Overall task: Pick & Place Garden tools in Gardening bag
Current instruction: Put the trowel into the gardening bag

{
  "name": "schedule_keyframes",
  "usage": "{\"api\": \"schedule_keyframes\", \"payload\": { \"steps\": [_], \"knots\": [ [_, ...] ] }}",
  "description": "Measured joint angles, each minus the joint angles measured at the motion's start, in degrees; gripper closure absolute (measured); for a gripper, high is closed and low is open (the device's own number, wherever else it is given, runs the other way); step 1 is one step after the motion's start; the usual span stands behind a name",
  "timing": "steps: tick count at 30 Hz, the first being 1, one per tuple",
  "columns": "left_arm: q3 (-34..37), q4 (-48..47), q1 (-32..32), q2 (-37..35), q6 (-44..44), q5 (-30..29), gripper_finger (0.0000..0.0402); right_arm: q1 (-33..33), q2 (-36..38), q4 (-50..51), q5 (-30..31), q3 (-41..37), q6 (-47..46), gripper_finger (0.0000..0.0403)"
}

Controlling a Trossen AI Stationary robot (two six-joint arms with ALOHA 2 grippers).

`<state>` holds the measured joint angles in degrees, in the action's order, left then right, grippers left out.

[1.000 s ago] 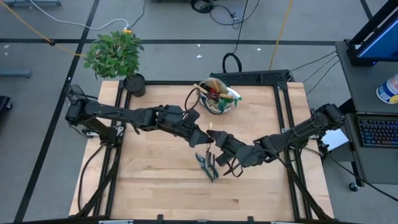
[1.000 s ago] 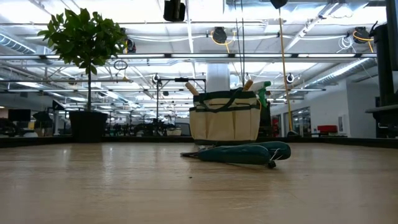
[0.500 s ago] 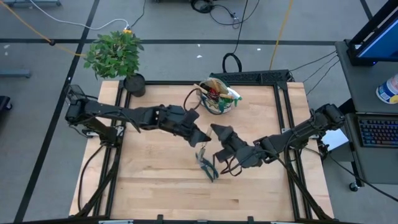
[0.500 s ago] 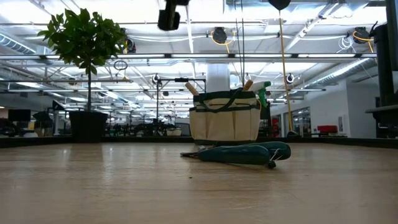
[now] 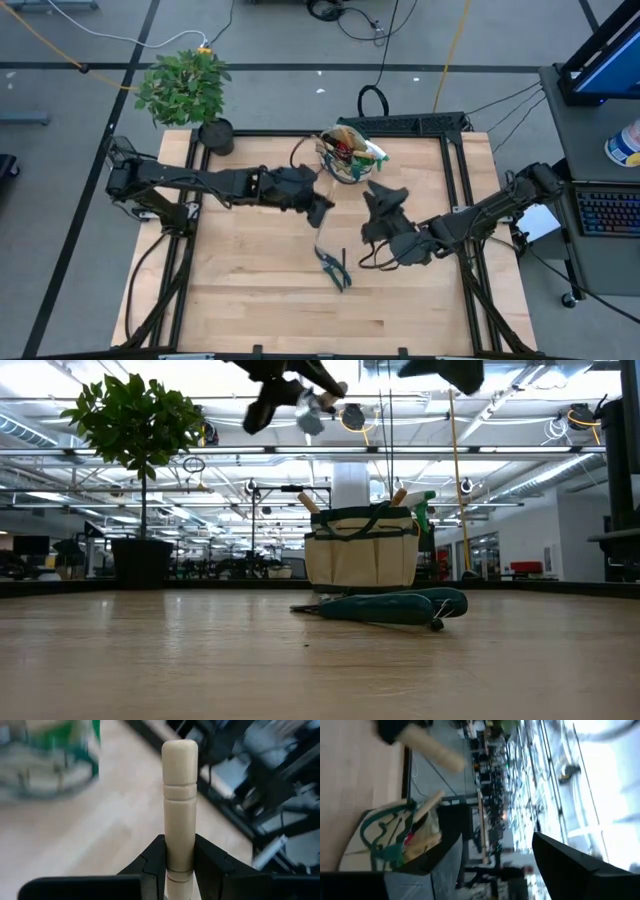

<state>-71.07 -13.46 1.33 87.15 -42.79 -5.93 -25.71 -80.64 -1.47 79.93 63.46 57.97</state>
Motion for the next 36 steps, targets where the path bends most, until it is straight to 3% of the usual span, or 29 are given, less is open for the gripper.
{"api": "schedule_keyframes", "payload": {
  "steps": [3,8,13,18,22,26,36],
  "knots": [
    [-0.02,7.37,-2.82,-0.01,6.80,0.04,0.0327,0.00,3.58,-0.18,2.75,-4.60,-7.65,0.0171],
    [-0.02,19.90,-8.62,-0.02,21.31,2.90,0.0327,-1.04,10.73,-0.50,2.00,-11.88,-23.19,0.0172],
    [-0.02,27.31,-15.22,-0.06,29.14,3.29,0.0327,-2.21,17.84,-0.70,-4.50,-17.31,-40.29,0.0172],
    [0.03,36.10,-21.58,4.09,30.10,6.94,0.0327,-2.14,23.48,-0.67,-15.52,-21.13,-55.09,0.0172],
    [-0.04,43.50,-25.03,9.76,28.61,10.34,0.0327,-2.14,25.96,-0.27,-22.28,-22.71,-61.44,0.0171],
    [0.03,44.69,-28.11,14.45,27.10,10.66,0.0328,-2.19,27.13,0.85,-27.59,-23.02,-66.36,0.0171],
    [0.01,48.14,-28.58,22.12,27.61,11.23,0.0328,-2.14,27.58,2.59,-29.23,-23.04,-70.92,0.0172]
  ]
}}
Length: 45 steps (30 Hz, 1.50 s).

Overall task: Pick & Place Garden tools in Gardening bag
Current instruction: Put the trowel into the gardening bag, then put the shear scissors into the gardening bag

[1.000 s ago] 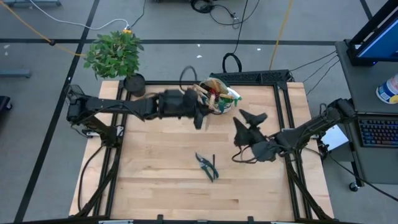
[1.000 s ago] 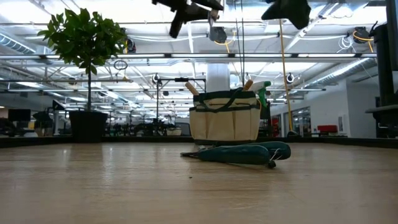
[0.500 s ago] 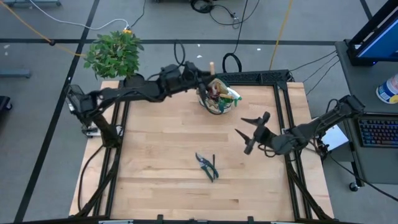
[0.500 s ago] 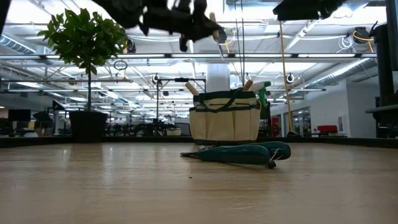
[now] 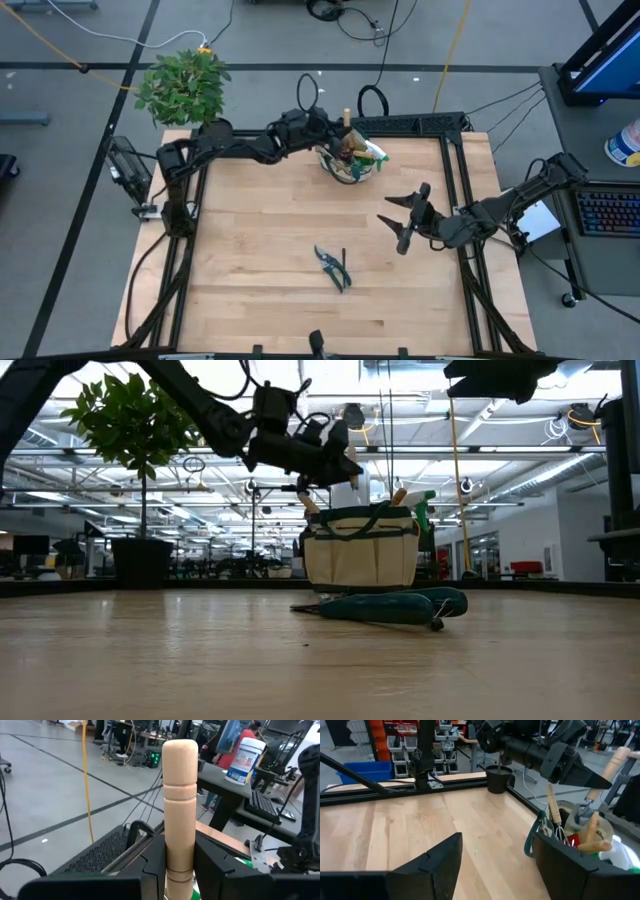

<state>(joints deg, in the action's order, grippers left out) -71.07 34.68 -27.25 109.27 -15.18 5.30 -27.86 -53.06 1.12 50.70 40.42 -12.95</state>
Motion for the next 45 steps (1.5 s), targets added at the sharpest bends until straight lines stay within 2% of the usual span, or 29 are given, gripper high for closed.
{"api": "schedule_keyframes", "payload": {
  "steps": [10,21,29,33,37,40,43,45],
  "knots": [
    [-0.07,2.24,0.37,1.99,-11.16,-3.09,0.0328,0.00,-0.02,1.65,0.02,-0.02,-3.95,0.0171],
    [-0.04,-4.57,0.58,2.10,-10.31,-4.34,0.0324,0.00,-0.02,2.24,0.07,-0.02,-3.93,0.0172],
    [-0.04,-6.70,0.75,1.32,-6.85,-0.55,0.0193,0.00,-0.02,2.22,0.04,-0.02,-3.93,0.0168],
    [-0.02,-9.15,0.53,-0.94,-5.03,-0.73,0.0150,0.00,-0.02,2.26,0.04,-0.02,-3.93,0.0171],
    [-0.02,-9.82,0.51,-5.58,-3.96,-0.56,0.0129,0.00,-0.02,2.35,0.04,-0.02,-3.93,0.0169],
    [-0.02,-11.35,1.59,-10.81,-4.21,2.79,0.0125,0.00,-0.02,2.35,0.02,-0.02,-3.93,0.0166],
    [-0.07,-17.15,5.75,-16.30,-2.89,6.98,0.0125,0.00,-0.02,2.35,0.02,-0.02,-3.36,0.0164],
    [-0.07,-23.35,10.18,-19.50,0.29,7.65,0.0124,0.00,-0.02,2.41,0.02,-0.02,-2.61,0.0164]
  ]
}}
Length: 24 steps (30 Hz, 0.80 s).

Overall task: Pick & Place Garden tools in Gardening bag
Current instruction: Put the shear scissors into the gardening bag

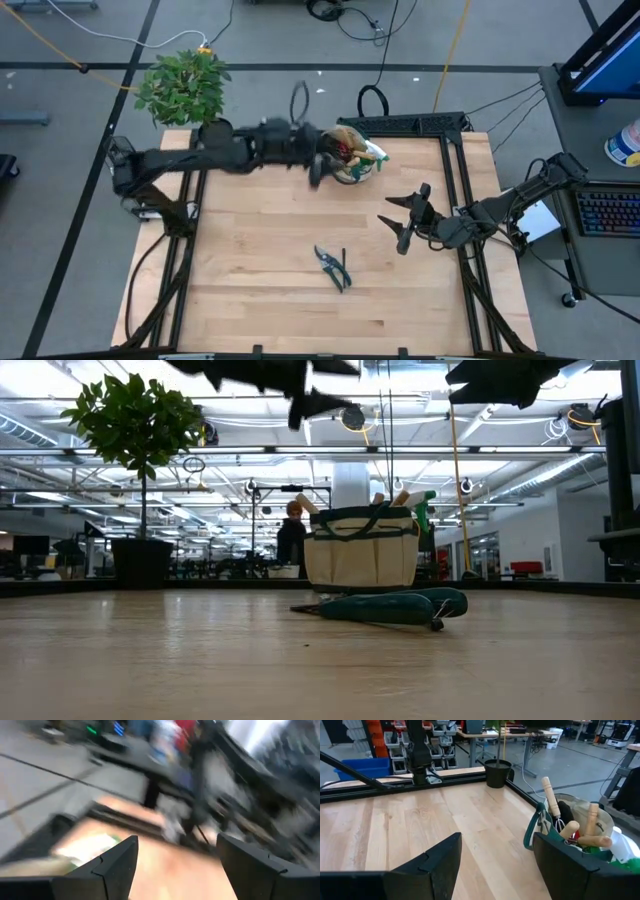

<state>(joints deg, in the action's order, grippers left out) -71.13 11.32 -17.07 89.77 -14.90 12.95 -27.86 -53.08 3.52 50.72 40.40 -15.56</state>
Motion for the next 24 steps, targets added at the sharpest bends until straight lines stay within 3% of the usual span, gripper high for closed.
{"api": "schedule_keyframes", "payload": {
  "steps": [2,9,15,21,24],
  "knots": [
    [0.02,-7.48,5.30,-2.64,4.08,-1.62,0.0124,0.00,0.00,0.05,-0.02,0.00,0.19,0.0163],
    [0.07,-26.12,22.33,-4.01,10.09,-16.90,0.0124,0.00,0.00,0.20,-1.63,0.00,0.19,0.0163],
    [0.04,-27.91,30.04,1.24,16.07,-24.78,0.0124,0.00,-0.04,0.92,-4.88,0.00,-0.31,0.0164],
    [0.06,-23.94,32.61,8.75,22.94,-25.30,0.0124,0.00,-0.04,1.56,-8.07,0.00,-1.74,0.0163],
    [0.09,-15.86,32.91,12.53,27.20,-25.26,0.0124,0.00,-0.04,1.95,-11.31,0.00,-1.77,0.0166]
  ]
}}
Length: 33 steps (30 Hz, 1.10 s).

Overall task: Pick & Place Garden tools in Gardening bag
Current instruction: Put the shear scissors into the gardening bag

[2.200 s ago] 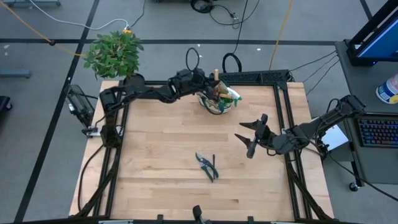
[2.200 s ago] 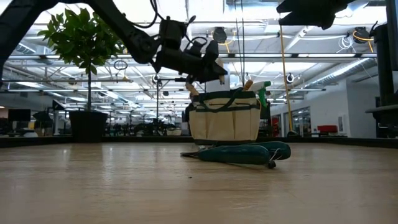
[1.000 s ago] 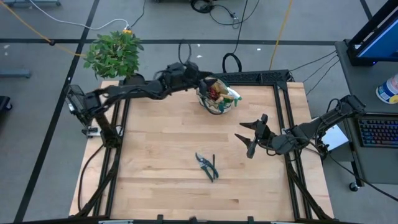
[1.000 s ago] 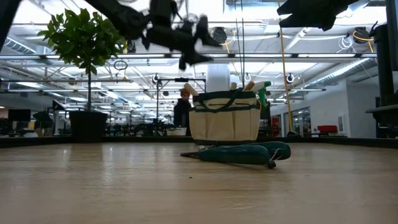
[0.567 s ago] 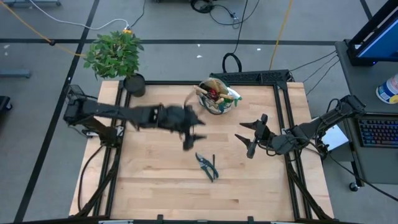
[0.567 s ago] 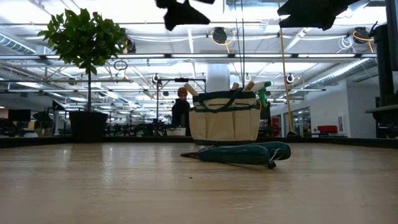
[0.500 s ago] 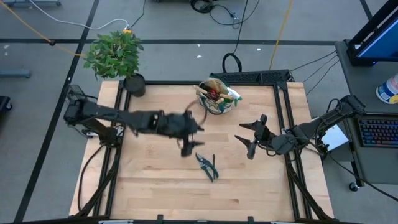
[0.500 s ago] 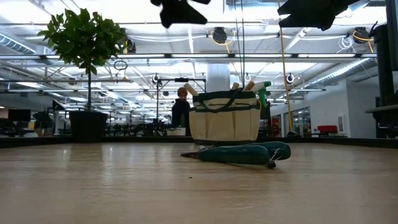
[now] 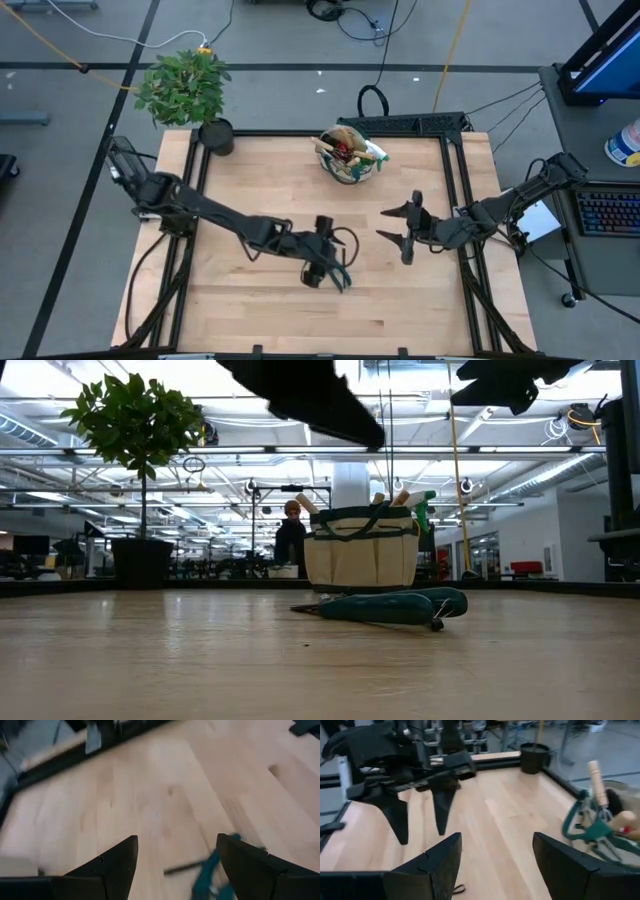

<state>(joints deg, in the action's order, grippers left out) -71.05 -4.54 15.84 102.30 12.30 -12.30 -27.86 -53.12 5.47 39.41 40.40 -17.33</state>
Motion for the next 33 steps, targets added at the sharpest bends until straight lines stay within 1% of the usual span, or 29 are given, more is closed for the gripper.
{"api": "schedule_keyframes", "payload": {
  "steps": [3,4,6,9,11,15,18,24,28,30,33],
  "knots": [
    [-0.13,6.95,0.00,3.34,2.67,1.56,0.0124,0.00,0.01,1.19,-3.49,0.00,-0.72,0.0170],
    [-0.13,7.57,-0.05,4.29,2.86,2.64,0.0124,-0.01,0.00,2.06,-4.10,-0.01,-1.76,0.0171],
    [-0.09,8.17,-0.17,6.23,2.97,4.46,0.0124,-0.02,0.11,4.63,-5.23,0.00,-4.31,0.0175],
    [-0.09,8.04,-0.17,7.96,3.10,6.23,0.0124,-0.02,0.22,10.47,-5.41,0.00,-8.41,0.0180],
    [-0.11,9.60,-0.17,9.11,3.74,7.62,0.0124,-0.02,0.49,14.72,-5.43,-0.02,-10.37,0.0183],
    [-0.54,9.18,-0.09,10.78,4.48,9.36,0.0124,-0.02,0.65,19.05,-5.26,-0.02,-10.91,0.0187],
    [-1.02,7.83,0.02,12.14,5.28,10.75,0.0124,-0.02,0.98,19.41,-5.19,0.00,-10.81,0.0188],
    [-4.23,5.87,0.01,16.17,8.77,11.24,0.0124,0.00,1.27,19.80,-5.68,-0.02,-10.65,0.0188],
    [-6.06,4.86,-0.86,19.05,7.96,11.01,0.0125,-0.02,1.27,20.27,-6.70,-0.02,-11.14,0.0188],
    [-8.04,3.16,-1.42,20.36,7.33,10.93,0.0134,-0.02,1.29,20.49,-6.70,-0.02,-12.06,0.0188],
    [-8.79,-0.95,-2.06,20.98,6.57,11.00,0.0176,-0.02,1.29,20.61,-6.70,-0.02,-12.32,0.0188]
  ]
}}
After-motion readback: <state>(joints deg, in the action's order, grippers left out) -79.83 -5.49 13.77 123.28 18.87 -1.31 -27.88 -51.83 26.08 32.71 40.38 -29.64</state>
